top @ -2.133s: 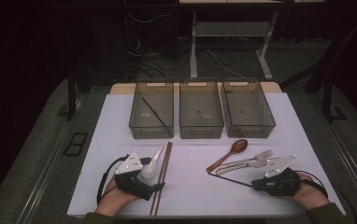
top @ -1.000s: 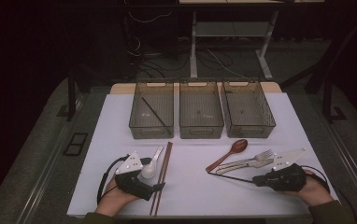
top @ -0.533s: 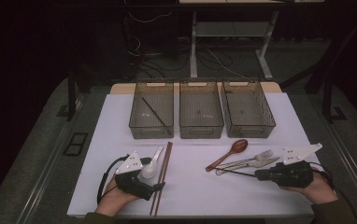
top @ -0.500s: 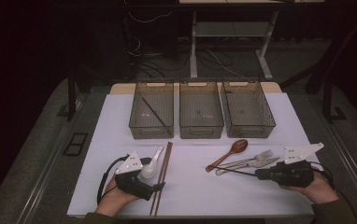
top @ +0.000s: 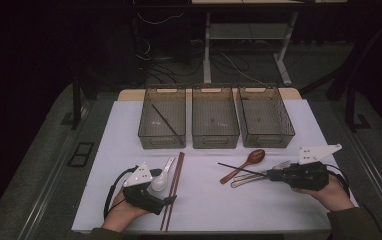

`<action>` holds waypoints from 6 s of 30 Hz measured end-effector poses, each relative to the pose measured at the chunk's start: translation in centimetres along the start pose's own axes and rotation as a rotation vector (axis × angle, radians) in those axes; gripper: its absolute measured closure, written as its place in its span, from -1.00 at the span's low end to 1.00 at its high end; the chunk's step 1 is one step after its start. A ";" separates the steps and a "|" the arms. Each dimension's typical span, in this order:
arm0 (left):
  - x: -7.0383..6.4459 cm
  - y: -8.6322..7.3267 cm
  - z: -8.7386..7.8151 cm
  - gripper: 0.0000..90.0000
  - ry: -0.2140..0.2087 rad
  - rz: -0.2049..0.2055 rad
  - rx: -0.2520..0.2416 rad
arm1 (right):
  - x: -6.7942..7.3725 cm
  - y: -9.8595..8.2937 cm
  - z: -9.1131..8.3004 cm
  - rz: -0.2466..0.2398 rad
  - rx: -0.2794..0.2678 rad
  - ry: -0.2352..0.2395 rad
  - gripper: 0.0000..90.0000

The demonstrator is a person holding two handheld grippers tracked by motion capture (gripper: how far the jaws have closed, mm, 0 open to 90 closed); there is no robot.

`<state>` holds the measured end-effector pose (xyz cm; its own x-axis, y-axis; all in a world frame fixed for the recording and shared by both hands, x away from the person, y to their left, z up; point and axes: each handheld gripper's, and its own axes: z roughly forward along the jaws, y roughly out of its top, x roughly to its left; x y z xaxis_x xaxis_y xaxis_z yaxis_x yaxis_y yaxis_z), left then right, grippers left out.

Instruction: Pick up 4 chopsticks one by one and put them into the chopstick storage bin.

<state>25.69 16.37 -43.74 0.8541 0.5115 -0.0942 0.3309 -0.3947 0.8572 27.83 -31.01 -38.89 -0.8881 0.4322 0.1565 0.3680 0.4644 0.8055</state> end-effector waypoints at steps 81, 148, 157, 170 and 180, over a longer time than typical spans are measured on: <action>-0.2 0.0 -0.3 -1.00 -0.008 -0.012 -0.017 | -2.8 17.6 16.2 0.078 0.000 -0.210 0.89; -0.2 0.2 0.0 -1.00 -0.010 -0.005 -0.015 | -3.0 20.3 21.8 0.098 0.008 -0.190 -0.43; -0.2 0.1 -0.2 -1.00 -0.003 -0.010 -0.007 | -2.5 17.6 17.9 0.108 -0.044 -0.158 -0.55; -0.4 0.1 -0.2 -1.00 0.016 -0.021 -0.015 | -1.2 12.9 13.9 0.094 -0.081 -0.146 -0.59; -0.4 0.1 -0.3 -1.00 0.036 -0.021 -0.003 | 0.3 8.1 11.0 0.099 -0.084 -0.210 -0.59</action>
<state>25.28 16.38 -43.46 0.8320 0.5466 -0.0945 0.3475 -0.3808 0.8568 33.56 -18.62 -38.56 -0.7688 0.6277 0.1224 0.4190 0.3498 0.8379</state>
